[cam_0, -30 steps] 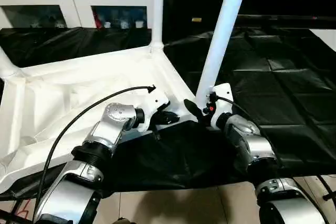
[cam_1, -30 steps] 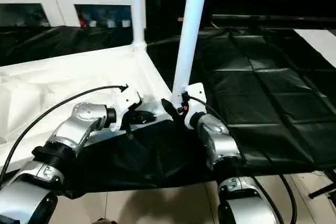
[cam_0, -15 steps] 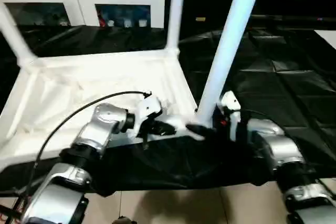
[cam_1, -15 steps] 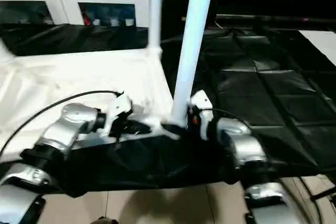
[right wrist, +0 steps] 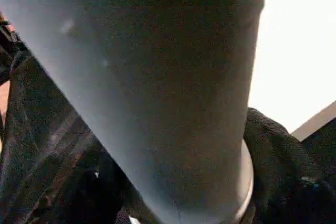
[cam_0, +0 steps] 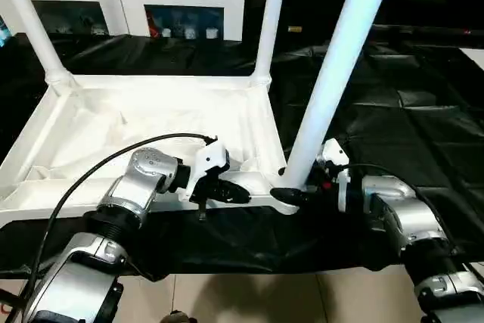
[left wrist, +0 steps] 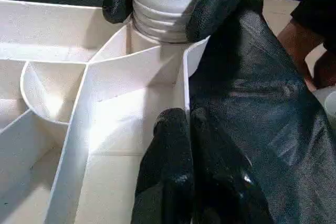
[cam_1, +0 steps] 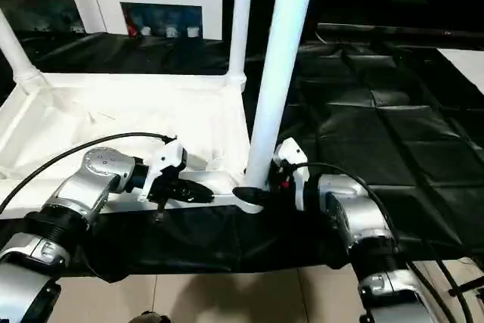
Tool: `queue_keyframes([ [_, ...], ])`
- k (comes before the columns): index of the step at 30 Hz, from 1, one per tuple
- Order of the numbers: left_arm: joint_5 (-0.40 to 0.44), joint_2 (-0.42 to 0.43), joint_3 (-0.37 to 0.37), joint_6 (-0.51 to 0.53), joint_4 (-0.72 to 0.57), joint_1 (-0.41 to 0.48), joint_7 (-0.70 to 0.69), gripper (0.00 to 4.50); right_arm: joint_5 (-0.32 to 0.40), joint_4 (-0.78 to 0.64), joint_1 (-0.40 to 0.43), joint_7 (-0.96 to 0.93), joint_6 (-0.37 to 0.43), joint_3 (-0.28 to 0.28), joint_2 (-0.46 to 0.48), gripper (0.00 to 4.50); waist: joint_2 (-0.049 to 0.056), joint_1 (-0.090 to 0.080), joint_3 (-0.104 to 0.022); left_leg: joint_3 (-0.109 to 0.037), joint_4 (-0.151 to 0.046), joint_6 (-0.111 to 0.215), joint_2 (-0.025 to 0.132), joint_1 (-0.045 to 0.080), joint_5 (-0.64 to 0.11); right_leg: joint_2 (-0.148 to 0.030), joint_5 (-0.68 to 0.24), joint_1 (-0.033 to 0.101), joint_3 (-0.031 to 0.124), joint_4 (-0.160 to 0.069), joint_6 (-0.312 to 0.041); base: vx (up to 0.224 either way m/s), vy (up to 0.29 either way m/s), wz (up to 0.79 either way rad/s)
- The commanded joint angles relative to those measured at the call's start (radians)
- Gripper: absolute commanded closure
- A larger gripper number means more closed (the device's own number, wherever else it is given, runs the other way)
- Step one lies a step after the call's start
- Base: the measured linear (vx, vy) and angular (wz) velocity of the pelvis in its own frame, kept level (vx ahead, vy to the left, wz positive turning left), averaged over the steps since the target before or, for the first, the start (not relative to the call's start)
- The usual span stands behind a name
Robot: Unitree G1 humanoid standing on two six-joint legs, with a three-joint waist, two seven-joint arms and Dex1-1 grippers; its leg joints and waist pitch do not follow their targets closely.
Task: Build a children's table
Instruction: Rotate leg to tighten
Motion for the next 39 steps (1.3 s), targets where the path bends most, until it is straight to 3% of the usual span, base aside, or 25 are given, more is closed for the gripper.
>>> queue_keyframes([
  [1,-0.008,-0.044,-0.014,0.015,-0.005,0.002,0.037,4.5,-0.001,-0.029,0.016,-0.021,0.003,0.028,0.027,1.78,-0.01,-0.002,-0.061,0.005,-0.064,0.073,0.012,0.036,-0.144,-0.008,0.031,0.023,0.002,-0.054,-0.269,0.0,0.0,0.0],
  [3,-0.008,-0.046,-0.013,0.016,-0.004,0.001,0.041,4.5,-0.002,-0.026,0.015,-0.028,0.003,0.027,0.029,1.78,-0.012,-0.004,-0.06,0.006,-0.065,0.068,0.011,0.035,-0.152,-0.008,0.02,0.022,0.003,-0.056,-0.266,0.0,0.0,0.0],
  [4,-0.001,-0.074,0.003,0.044,0.006,-0.011,0.126,4.5,-0.033,0.042,-0.007,-0.201,-0.007,-0.01,0.083,1.78,-0.007,-0.005,-0.059,0.005,-0.066,0.061,0.011,0.036,-0.157,-0.008,0.014,0.022,0.003,-0.057,-0.263,0.0,0.0,0.0],
  [6,0.0,-0.089,0.011,0.06,0.007,-0.016,0.162,4.5,-0.048,0.075,-0.02,-0.29,-0.007,-0.03,0.11,1.79,-0.007,-0.017,-0.056,0.002,-0.074,0.025,0.009,0.036,-0.187,-0.01,-0.045,0.016,0.005,-0.062,-0.255,0.0,0.0,0.0],
  [7,0.009,-0.107,0.012,0.072,0.009,-0.024,0.2,4.5,-0.057,0.117,-0.039,-0.389,-0.009,-0.054,0.144,1.79,0.0,-0.018,-0.057,0.001,-0.074,0.004,0.009,0.038,-0.224,-0.011,-0.097,0.018,0.005,-0.067,-0.242,0.0,0.0,0.0],
  [9,0.016,-0.123,0.013,0.084,0.011,-0.031,0.233,4.5,-0.064,0.147,-0.054,-0.459,-0.01,-0.069,0.169,1.8,-0.003,-0.025,-0.055,0.0,-0.078,-0.016,0.009,0.037,-0.251,-0.011,-0.128,0.015,0.007,-0.071,-0.23,0.0,0.0,0.0],
  [10,0.023,-0.141,0.015,0.095,0.013,-0.039,0.268,4.5,-0.07,0.169,-0.069,-0.516,-0.01,-0.078,0.191,1.8,0.004,-0.028,-0.056,-0.002,-0.08,-0.028,0.009,0.037,-0.257,-0.01,-0.134,0.014,0.007,-0.071,-0.222,0.0,0.0,0.0],
  [11,0.029,-0.164,0.016,0.104,0.009,-0.044,0.307,4.5,-0.074,0.193,-0.085,-0.577,-0.006,-0.087,0.218,1.8,0.0,-0.032,-0.056,-0.002,-0.08,-0.03,0.008,0.037,-0.263,-0.007,-0.125,0.014,0.007,-0.073,-0.217,0.0,0.0,0.0],
  [14,0.033,-0.208,0.011,0.126,-0.012,-0.047,0.358,4.5,-0.093,0.225,-0.111,-0.647,-0.023,-0.077,0.26,1.8,0.002,-0.036,-0.06,-0.002,-0.076,-0.024,0.007,0.035,-0.226,-0.006,-0.057,0.017,0.006,-0.068,-0.223,0.0,0.0,0.0],
  [16,0.031,-0.224,0.004,0.13,-0.025,-0.043,0.36,4.5,-0.094,0.23,-0.12,-0.652,-0.035,-0.077,0.276,1.1,0.002,-0.035,-0.061,-0.001,-0.074,-0.006,0.005,0.033,-0.199,-0.003,-0.005,0.021,0.005,-0.064,-0.225,0.0,0.0,0.0],
  [20,0.023,-0.216,-0.005,0.112,-0.035,-0.033,0.319,4.5,-0.065,0.202,-0.117,-0.571,-0.027,-0.085,0.273,0.89,0.003,-0.032,-0.064,0.0,-0.07,0.03,0.005,0.033,-0.158,-0.001,0.082,0.027,0.003,-0.059,-0.241,0.0,0.0,0.0],
  [22,0.015,-0.192,-0.013,0.092,-0.04,-0.027,0.267,4.5,-0.067,0.165,-0.099,-0.485,-0.026,-0.056,0.239,0.67,0.006,-0.03,-0.064,0.0,-0.068,0.038,0.005,0.035,-0.156,0.0,0.097,0.029,0.002,-0.06,-0.245,0.0,0.0,0.0],
  [25,0.013,-0.172,-0.017,0.081,-0.038,-0.025,0.232,4.5,-0.066,0.126,-0.077,-0.397,-0.022,-0.028,0.199,0.67,0.003,-0.027,-0.067,0.001,-0.063,0.062,0.004,0.034,-0.118,0.0,0.169,0.033,0.002,-0.053,-0.256,0.0,0.0,0.0],
  [26,0.014,-0.145,-0.016,0.068,-0.036,-0.024,0.193,4.5,-0.058,0.075,-0.049,-0.281,-0.017,0.011,0.138,0.67,0.003,-0.026,-0.067,0.0,-0.063,0.07,0.004,0.033,-0.108,0.0,0.186,0.035,0.0,-0.052,-0.263,0.0,0.0,0.0],
  [28,0.013,-0.135,-0.015,0.065,-0.036,-0.024,0.18,4.5,-0.055,0.056,-0.038,-0.239,-0.016,0.025,0.113,0.67,0.004,-0.021,-0.064,0.002,-0.064,0.077,0.007,0.033,-0.126,-0.002,0.17,0.033,0.001,-0.053,-0.269,0.0,0.0,0.0],
  [32,0.015,-0.076,-0.027,0.045,-0.028,-0.022,0.087,4.5,-0.044,-0.004,-0.008,-0.081,0.018,0.05,0.006,0.67,0.005,-0.009,-0.061,0.005,-0.066,0.063,0.011,0.038,-0.174,0.0,0.086,0.031,-0.001,-0.059,-0.269,0.0,0.0,0.0],
  [36,0.02,-0.063,-0.027,0.041,-0.022,-0.025,0.072,4.5,-0.051,-0.006,-0.006,-0.057,0.027,0.051,-0.013,0.67,0.004,-0.008,-0.059,0.005,-0.07,0.031,0.013,0.039,-0.208,-0.003,0.024,0.025,0.0,-0.061,-0.27,0.0,0.0,0.0],
  [37,0.027,-0.049,-0.027,0.035,-0.014,-0.03,0.058,4.5,-0.057,-0.006,-0.007,-0.049,0.034,0.047,-0.023,0.67,0.009,-0.008,-0.06,0.004,-0.071,0.023,0.013,0.041,-0.212,-0.004,0.012,0.025,0.0,-0.062,-0.268,0.0,0.0,0.0],
  [39,0.036,-0.035,-0.028,0.023,-0.002,-0.035,0.043,4.5,-0.057,-0.011,-0.007,-0.041,0.043,0.042,-0.029,0.91,0.004,-0.009,-0.06,0.004,-0.071,0.024,0.012,0.038,-0.203,-0.003,0.021,0.026,0.0,-0.061,-0.265,0.0,0.0,0.0],
])
